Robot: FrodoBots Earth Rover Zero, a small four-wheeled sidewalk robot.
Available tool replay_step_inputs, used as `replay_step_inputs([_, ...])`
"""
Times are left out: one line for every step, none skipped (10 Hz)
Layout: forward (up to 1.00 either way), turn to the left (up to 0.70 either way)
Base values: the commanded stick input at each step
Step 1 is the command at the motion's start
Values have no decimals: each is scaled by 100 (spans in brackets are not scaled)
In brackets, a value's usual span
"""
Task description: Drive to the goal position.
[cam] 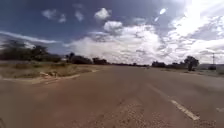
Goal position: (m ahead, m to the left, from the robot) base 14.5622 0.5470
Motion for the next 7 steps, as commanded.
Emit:
replay_step_inputs([100,0])
replay_step_inputs([100,0])
replay_step_inputs([100,0])
replay_step_inputs([100,0])
replay_step_inputs([100,0])
replay_step_inputs([95,0])
replay_step_inputs([96,0])
